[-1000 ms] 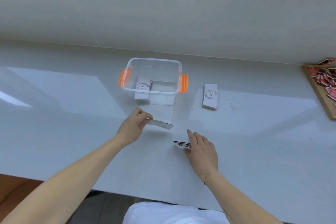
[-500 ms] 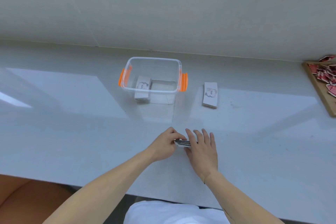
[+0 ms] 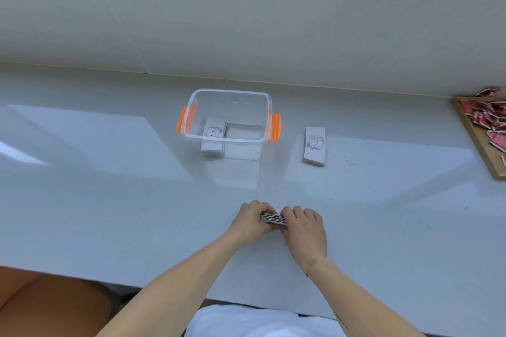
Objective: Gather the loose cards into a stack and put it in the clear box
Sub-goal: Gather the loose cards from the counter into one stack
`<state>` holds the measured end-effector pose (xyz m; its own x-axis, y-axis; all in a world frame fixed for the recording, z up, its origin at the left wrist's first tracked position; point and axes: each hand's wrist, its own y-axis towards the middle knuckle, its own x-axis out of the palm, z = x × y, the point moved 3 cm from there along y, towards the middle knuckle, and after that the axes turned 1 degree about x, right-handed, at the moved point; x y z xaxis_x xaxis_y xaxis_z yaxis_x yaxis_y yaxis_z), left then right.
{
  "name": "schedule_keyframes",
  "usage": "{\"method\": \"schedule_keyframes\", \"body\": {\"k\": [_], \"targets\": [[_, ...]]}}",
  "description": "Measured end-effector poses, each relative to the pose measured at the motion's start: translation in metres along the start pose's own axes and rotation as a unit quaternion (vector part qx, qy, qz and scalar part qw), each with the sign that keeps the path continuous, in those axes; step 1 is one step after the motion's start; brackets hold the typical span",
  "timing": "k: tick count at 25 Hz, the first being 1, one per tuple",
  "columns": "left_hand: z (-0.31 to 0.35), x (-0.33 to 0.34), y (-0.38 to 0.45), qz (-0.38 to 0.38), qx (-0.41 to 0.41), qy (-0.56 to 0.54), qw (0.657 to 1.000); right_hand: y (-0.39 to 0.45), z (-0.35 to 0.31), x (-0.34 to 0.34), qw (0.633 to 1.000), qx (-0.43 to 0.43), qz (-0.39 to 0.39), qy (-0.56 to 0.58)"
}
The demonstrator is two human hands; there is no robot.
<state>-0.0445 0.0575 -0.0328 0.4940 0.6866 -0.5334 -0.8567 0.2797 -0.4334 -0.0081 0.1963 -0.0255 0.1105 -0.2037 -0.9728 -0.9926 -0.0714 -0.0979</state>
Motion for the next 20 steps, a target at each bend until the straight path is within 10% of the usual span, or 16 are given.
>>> {"method": "schedule_keyframes", "body": {"k": [4,8,14,20], "targets": [[0.004,-0.009,-0.002,0.048,-0.013,-0.148,0.988,0.014,0.009,-0.010,0.982,0.049,-0.051,0.177],[0.020,-0.032,-0.008,0.072,0.043,-0.191,0.978,0.024,0.005,-0.020,0.866,0.120,-0.061,0.481],[0.037,-0.061,-0.018,0.086,0.190,0.211,0.955,0.027,-0.012,-0.015,0.924,0.055,-0.029,0.376],[0.029,-0.047,-0.021,0.119,0.204,0.233,0.943,0.021,-0.014,-0.004,0.925,0.084,-0.012,0.370]]}}
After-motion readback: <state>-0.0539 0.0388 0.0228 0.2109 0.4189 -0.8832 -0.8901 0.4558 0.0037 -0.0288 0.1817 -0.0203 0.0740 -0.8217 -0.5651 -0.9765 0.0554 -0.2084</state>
